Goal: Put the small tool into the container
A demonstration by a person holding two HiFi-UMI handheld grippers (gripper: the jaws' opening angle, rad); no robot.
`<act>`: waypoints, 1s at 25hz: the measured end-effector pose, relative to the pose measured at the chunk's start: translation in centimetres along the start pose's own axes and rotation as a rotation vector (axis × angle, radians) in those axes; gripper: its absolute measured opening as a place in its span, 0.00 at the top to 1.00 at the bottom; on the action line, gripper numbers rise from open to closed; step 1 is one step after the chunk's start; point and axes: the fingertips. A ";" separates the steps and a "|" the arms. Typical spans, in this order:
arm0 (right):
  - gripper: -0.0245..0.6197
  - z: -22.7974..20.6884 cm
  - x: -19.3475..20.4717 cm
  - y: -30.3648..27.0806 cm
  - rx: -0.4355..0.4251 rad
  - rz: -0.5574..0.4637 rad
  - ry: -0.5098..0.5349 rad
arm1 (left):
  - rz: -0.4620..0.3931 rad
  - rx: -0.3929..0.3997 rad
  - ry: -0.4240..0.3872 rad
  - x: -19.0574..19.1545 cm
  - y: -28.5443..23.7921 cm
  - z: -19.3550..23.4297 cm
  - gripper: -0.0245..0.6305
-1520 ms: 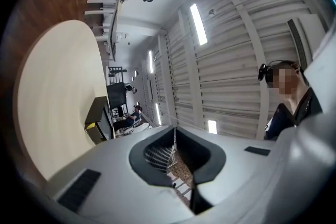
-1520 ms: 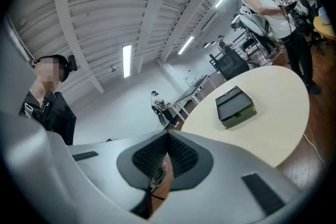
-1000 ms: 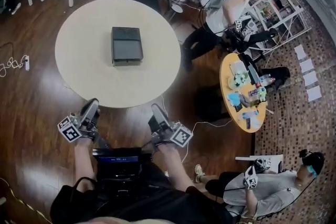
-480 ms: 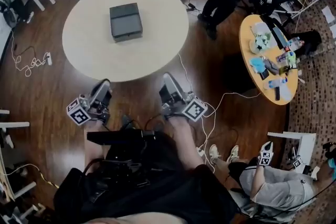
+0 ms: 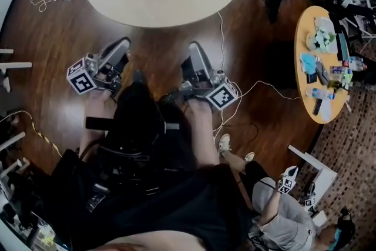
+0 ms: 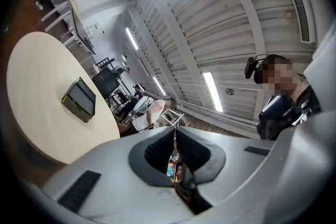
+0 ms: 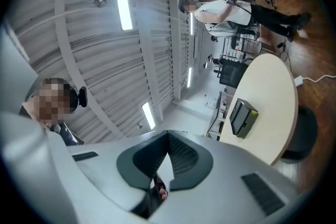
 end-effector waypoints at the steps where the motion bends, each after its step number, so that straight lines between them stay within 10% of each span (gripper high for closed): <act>1: 1.00 0.2 0.3 0.3 -0.008 0.012 -0.004 | 0.002 -0.014 0.005 0.5 0.2 -0.2 0.96; 25: 1.00 3.2 3.9 3.1 -0.087 0.168 0.098 | 0.033 -0.022 0.053 3.8 0.1 -2.9 0.96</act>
Point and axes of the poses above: the fingertips, and each gripper's own axes: y backward along the fingers, z to its left, x out of its underside, and after that the axes turned 4 degrees about -y, right-handed
